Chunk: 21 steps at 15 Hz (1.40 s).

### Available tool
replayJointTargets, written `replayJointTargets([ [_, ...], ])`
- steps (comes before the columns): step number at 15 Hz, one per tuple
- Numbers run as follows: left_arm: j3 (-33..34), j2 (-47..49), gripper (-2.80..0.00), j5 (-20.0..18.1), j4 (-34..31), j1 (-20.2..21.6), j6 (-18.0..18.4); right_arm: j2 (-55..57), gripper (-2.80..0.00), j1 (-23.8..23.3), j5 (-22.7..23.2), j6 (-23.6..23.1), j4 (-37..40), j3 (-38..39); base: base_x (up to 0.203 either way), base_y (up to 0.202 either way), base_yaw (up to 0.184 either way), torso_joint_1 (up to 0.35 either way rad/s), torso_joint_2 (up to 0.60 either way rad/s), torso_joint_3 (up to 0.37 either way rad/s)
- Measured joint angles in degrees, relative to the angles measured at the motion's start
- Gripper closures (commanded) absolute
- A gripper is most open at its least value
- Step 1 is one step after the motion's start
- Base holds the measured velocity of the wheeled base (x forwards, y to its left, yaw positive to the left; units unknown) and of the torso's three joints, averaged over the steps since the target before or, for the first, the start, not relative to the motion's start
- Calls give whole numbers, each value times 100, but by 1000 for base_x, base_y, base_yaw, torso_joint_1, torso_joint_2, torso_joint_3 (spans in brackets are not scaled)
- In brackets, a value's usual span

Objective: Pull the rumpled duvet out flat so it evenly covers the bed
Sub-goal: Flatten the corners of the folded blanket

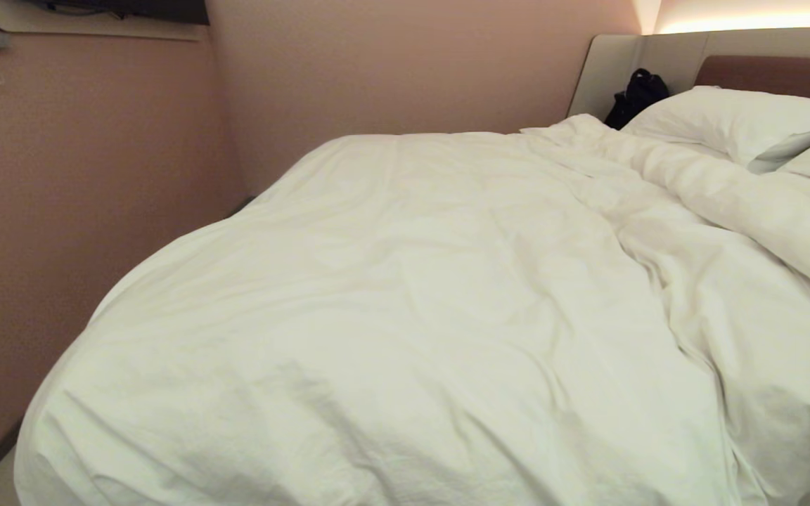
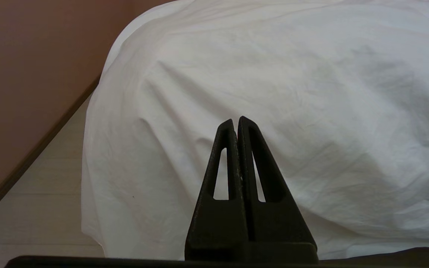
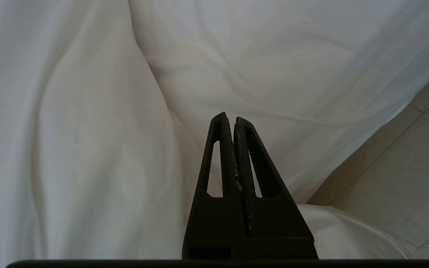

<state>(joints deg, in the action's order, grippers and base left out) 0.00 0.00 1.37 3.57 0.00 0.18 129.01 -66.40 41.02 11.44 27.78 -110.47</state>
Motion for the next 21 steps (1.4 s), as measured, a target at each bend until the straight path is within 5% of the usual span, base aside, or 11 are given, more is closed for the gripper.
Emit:
replayJointTargets([
  [7,0,0,0,0,0,0,-2,544,0,-35,1258,-477,34,-4,0,0,0,0,0,0],
  [8,0,0,0,1,0,0,-1,597,-280,-35,1387,-530,30,-2,0,0,0,0,0,0],
  [14,0,0,0,-1,0,0,-2,896,-280,-148,2074,-871,36,-3,0,0,0,0,0,0],
  [21,0,0,0,0,0,0,-1,1027,-280,-357,3409,-1023,37,-9,0,0,0,0,0,0],
])
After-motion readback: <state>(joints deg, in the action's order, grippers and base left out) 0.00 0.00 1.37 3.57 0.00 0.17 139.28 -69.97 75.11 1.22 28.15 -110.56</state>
